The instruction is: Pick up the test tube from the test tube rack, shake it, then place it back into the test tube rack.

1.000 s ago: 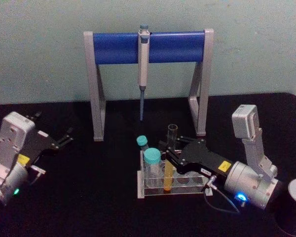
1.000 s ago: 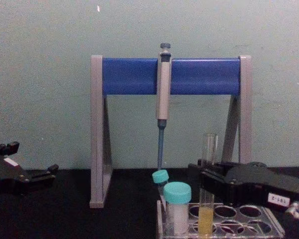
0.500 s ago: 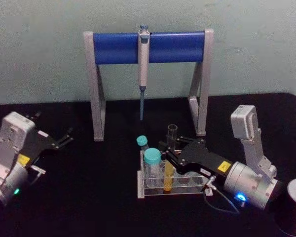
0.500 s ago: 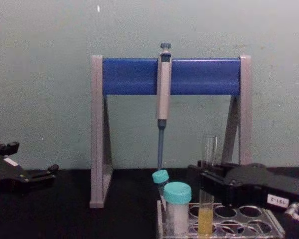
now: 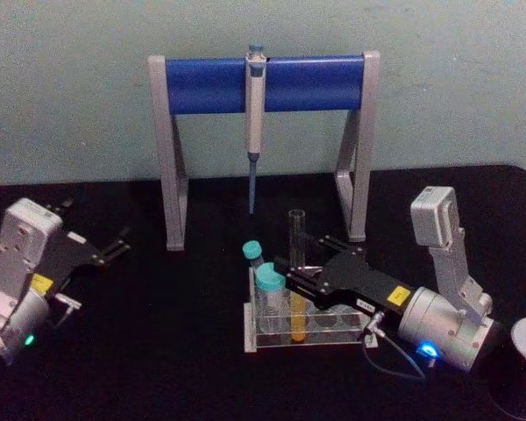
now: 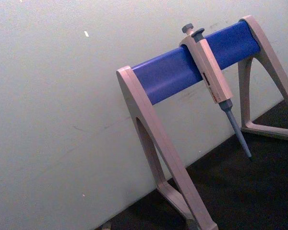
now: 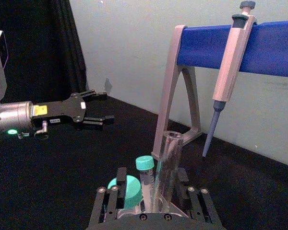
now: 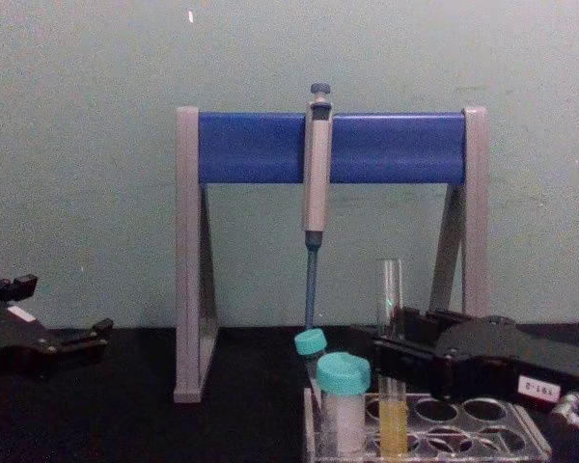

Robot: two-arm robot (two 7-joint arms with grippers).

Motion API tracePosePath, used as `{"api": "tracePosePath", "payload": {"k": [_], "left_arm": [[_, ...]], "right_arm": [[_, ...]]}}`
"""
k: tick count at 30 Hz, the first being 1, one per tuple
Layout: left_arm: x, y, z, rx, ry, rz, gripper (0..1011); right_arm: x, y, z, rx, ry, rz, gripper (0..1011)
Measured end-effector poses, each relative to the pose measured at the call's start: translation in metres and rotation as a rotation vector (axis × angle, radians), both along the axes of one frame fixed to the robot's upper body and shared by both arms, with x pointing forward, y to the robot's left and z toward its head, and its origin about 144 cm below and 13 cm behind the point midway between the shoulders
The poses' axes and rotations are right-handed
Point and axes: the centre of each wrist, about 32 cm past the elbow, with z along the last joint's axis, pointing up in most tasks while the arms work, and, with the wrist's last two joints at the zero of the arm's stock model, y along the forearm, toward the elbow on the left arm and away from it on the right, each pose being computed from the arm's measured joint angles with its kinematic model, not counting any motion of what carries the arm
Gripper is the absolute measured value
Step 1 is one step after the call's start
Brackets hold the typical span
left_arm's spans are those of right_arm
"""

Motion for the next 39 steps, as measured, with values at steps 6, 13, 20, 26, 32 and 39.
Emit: {"api": "tracePosePath", "payload": {"k": [6, 13, 20, 26, 32, 39], "left_arm": [[0.0, 0.0, 0.0, 0.0, 0.0, 0.0, 1001], [0.0, 0.0, 0.0, 0.0, 0.0, 0.0, 1001], [0.0, 0.0, 0.0, 0.0, 0.0, 0.0, 1001], [0.0, 0.0, 0.0, 0.0, 0.0, 0.0, 1001], [0.0, 0.0, 0.0, 0.0, 0.0, 0.0, 1001], [0.0, 0.0, 0.0, 0.0, 0.0, 0.0, 1001]], "right_arm": [[0.0, 0.0, 0.0, 0.001, 0.0, 0.0, 791], [0.0, 0.0, 0.0, 0.001, 0.0, 0.0, 993], [0.0, 0.0, 0.0, 0.002, 0.0, 0.0, 1000], [0.003, -0.001, 0.016, 0.004, -0.056, 0.002, 1000], [0.004, -0.007, 0.043, 0.007, -0.165, -0.019, 1000], [-0.009, -0.019, 0.067, -0.033, -0.266, -0.203, 1000]]}}
